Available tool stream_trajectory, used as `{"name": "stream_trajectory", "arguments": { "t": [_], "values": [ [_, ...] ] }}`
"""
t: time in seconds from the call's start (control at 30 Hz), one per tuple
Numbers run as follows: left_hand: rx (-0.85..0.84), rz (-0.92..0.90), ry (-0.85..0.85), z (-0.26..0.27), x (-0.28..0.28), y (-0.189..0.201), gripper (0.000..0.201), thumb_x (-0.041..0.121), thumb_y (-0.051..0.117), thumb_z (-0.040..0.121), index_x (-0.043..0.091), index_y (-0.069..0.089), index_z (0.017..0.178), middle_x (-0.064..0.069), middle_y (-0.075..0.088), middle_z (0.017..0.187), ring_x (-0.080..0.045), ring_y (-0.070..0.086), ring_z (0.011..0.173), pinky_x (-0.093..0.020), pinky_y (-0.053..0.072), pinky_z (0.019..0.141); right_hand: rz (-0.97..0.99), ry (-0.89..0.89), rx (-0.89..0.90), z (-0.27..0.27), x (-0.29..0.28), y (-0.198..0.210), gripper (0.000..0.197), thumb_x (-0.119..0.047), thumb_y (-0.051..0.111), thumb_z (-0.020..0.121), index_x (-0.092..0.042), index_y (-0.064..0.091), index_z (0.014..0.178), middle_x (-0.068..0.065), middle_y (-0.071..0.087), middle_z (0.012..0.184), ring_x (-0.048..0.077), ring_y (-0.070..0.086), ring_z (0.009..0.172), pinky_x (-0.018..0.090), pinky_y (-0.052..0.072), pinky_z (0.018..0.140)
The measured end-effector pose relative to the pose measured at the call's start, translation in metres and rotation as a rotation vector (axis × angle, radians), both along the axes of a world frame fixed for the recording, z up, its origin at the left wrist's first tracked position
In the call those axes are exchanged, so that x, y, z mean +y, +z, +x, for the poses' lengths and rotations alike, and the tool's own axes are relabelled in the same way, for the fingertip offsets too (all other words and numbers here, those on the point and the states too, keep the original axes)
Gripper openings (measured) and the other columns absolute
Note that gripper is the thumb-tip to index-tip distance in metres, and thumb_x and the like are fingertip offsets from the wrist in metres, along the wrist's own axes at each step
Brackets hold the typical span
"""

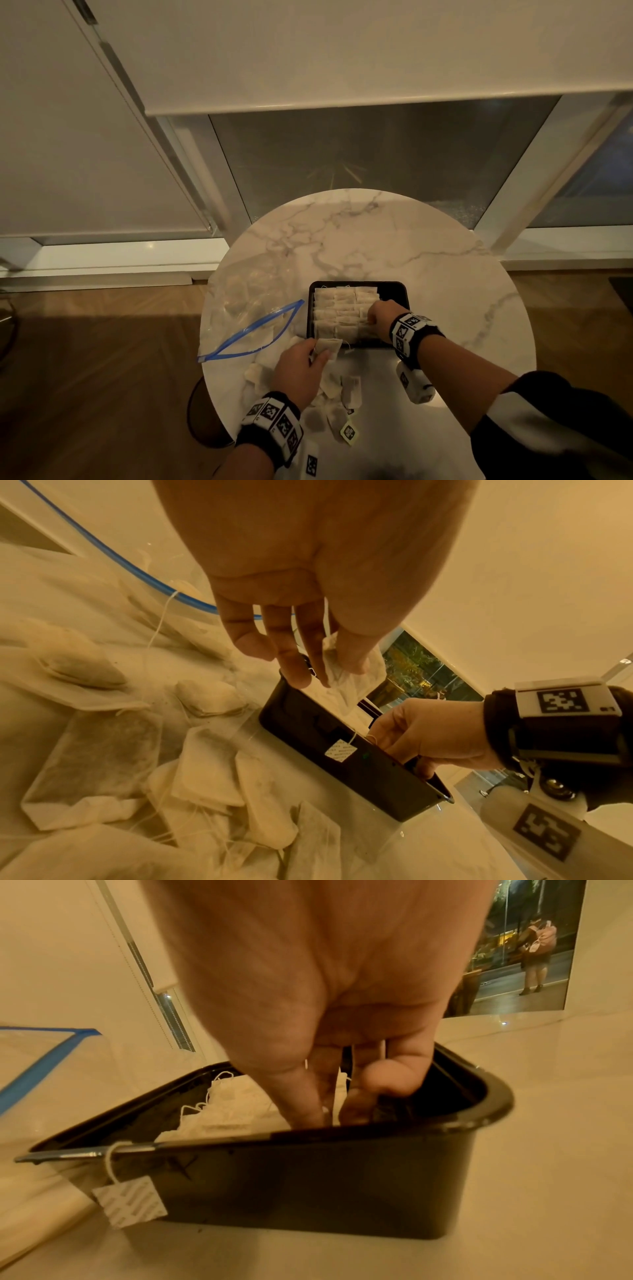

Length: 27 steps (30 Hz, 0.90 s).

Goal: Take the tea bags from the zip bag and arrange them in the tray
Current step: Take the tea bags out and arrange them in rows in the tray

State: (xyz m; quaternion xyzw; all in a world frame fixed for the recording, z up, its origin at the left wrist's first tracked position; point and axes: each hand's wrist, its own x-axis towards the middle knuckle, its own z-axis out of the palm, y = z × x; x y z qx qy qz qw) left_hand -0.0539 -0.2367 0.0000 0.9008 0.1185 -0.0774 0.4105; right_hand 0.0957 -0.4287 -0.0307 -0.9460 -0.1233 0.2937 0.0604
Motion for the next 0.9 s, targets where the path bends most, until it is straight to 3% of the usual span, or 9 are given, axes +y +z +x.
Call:
{"name": "stream_trajectory", "arguments": {
  "t": [0.17, 0.3, 0.43, 0.5, 0.6, 0.77, 0.9],
  "values": [
    [0.009, -0.018, -0.012, 0.005, -0.002, -0.004, 0.012, 0.041, 0.057, 0.097, 0.033, 0.064, 0.091, 0.013, 0.065, 0.081, -0.001, 0.060, 0.077, -0.019, 0.047, 0.070, 0.013, 0.000, -0.002, 0.002, -0.001, 0.001, 0.024, -0.018, 0.061, 0.087, -0.021, 0.064, 0.110, 0.008, 0.065, 0.111, 0.026, 0.064, 0.094, 0.036, 0.056, 0.084],
    [0.010, -0.035, -0.020, 0.009, -0.005, -0.005, 0.014, 0.039, 0.059, 0.097, 0.031, 0.065, 0.088, 0.011, 0.064, 0.081, -0.003, 0.060, 0.077, -0.021, 0.048, 0.072, 0.087, -0.110, -0.016, 0.000, -0.001, 0.016, 0.023, -0.026, 0.061, 0.088, -0.022, 0.063, 0.111, 0.001, 0.065, 0.107, 0.020, 0.063, 0.093, 0.033, 0.055, 0.082],
    [0.045, -0.090, -0.020, 0.015, -0.008, -0.006, 0.002, 0.036, 0.066, 0.093, 0.034, 0.067, 0.092, 0.014, 0.068, 0.083, 0.001, 0.063, 0.079, -0.023, 0.054, 0.075, 0.406, -0.306, -0.066, -0.020, -0.003, 0.030, 0.016, -0.032, 0.060, 0.092, -0.024, 0.066, 0.104, -0.006, 0.065, 0.097, 0.013, 0.062, 0.089, 0.021, 0.048, 0.074],
    [0.062, -0.153, 0.006, 0.017, -0.010, -0.005, 0.008, 0.033, 0.073, 0.088, 0.032, 0.069, 0.095, 0.013, 0.071, 0.083, 0.002, 0.065, 0.078, -0.021, 0.056, 0.074, 0.601, -0.361, -0.055, -0.041, -0.003, 0.035, 0.014, -0.034, 0.064, 0.091, -0.025, 0.069, 0.100, -0.009, 0.066, 0.095, 0.009, 0.063, 0.088, 0.013, 0.045, 0.068],
    [0.093, -0.314, 0.084, 0.023, -0.015, -0.004, 0.014, 0.022, 0.080, 0.081, 0.022, 0.072, 0.093, 0.005, 0.075, 0.081, -0.004, 0.070, 0.074, -0.024, 0.058, 0.072, 0.804, -0.378, 0.122, -0.070, 0.001, 0.033, 0.018, -0.032, 0.066, 0.090, -0.026, 0.068, 0.107, -0.004, 0.068, 0.097, 0.011, 0.066, 0.086, 0.015, 0.049, 0.058],
    [0.124, -0.505, 0.149, 0.031, -0.026, -0.003, 0.013, 0.008, 0.074, 0.087, 0.004, 0.070, 0.098, -0.010, 0.075, 0.087, -0.016, 0.074, 0.077, -0.021, 0.058, 0.068, 0.832, -0.391, 0.091, -0.077, -0.002, 0.029, 0.009, -0.020, 0.065, 0.091, -0.028, 0.068, 0.095, -0.003, 0.070, 0.086, 0.006, 0.066, 0.076, 0.017, 0.051, 0.061],
    [0.097, -0.418, 0.120, 0.036, -0.030, -0.007, 0.011, 0.019, 0.074, 0.088, 0.018, 0.072, 0.100, 0.005, 0.074, 0.091, -0.006, 0.071, 0.085, -0.015, 0.055, 0.070, 0.784, -0.340, 0.045, -0.066, -0.007, 0.031, 0.009, -0.020, 0.065, 0.092, -0.027, 0.070, 0.089, -0.009, 0.069, 0.083, 0.002, 0.063, 0.074, 0.014, 0.048, 0.068]
  ]
}}
